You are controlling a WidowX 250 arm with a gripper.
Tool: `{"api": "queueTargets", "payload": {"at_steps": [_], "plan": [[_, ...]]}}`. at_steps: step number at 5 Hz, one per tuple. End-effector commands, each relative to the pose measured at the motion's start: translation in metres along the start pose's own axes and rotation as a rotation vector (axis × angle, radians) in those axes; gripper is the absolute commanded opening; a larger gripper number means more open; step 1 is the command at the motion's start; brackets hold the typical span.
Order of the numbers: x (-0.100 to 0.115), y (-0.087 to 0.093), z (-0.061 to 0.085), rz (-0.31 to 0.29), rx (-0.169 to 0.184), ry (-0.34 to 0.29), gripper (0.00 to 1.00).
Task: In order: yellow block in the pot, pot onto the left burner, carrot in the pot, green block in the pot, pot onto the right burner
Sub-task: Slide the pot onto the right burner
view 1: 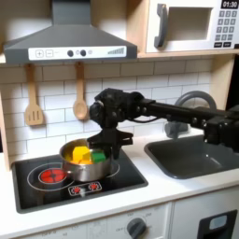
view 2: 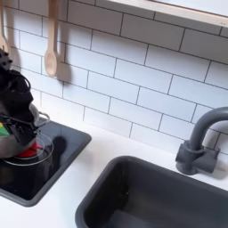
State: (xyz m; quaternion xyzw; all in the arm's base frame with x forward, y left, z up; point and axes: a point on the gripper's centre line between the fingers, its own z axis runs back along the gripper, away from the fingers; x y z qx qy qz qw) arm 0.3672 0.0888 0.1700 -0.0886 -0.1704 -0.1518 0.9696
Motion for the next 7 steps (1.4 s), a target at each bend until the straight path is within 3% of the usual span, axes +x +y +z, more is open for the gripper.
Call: {"api": "queueTargets", "payload": {"at_steps": [1, 3, 4, 5, 7], "plan": [[0.011, -0.017, -0.006, -0.045, 0.0, 0.006, 0.0], [0.016, -0.026, -0.009, -0.056, 0.0, 0.007, 0.0], [0.015, -0.026, -0.006, -0.055, 0.01, -0.005, 0.24], [0.016, -0.034, -0.005, -0.071, 0.007, 0.003, 1.0], [0.022, -0.058, 0.038, -0.118, 0.097, -0.06, 1.0]]}}
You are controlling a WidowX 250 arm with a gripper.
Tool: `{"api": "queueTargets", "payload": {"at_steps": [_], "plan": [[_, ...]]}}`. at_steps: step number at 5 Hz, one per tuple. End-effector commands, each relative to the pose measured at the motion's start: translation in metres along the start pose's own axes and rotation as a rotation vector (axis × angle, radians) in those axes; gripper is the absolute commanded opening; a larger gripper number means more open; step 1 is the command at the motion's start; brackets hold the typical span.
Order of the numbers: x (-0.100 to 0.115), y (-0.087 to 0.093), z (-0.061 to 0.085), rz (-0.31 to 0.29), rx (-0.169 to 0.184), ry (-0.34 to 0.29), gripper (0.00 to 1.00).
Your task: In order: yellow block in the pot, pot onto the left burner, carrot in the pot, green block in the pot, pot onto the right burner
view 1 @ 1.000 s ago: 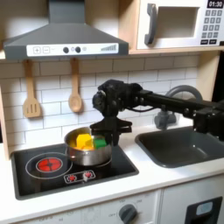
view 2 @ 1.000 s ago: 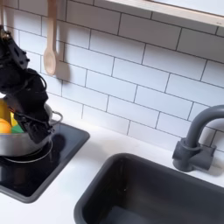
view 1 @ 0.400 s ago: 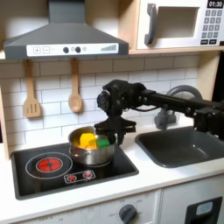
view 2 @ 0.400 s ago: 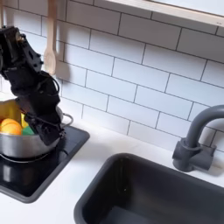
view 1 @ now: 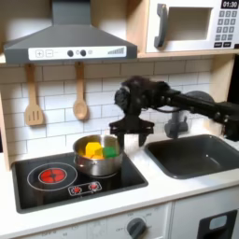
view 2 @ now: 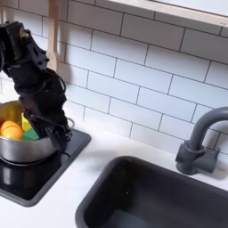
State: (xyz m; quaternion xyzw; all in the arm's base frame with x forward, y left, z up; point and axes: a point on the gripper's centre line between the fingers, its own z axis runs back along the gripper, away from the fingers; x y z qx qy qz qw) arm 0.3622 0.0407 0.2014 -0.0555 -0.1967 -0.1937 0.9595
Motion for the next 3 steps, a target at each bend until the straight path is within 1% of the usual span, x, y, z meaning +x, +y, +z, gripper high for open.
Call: {"api": "queueTargets", "payload": {"at_steps": [1, 2, 3], "plan": [[0.0071, -0.0123, 0.025, -0.031, 0.059, -0.032, 1.0], [0.0002, -0.0179, 0.0231, 0.04, 0.009, -0.026, 1.0], [0.0033, -0.0196, 0.0212, 0.009, 0.012, -0.018, 1.0]]}}
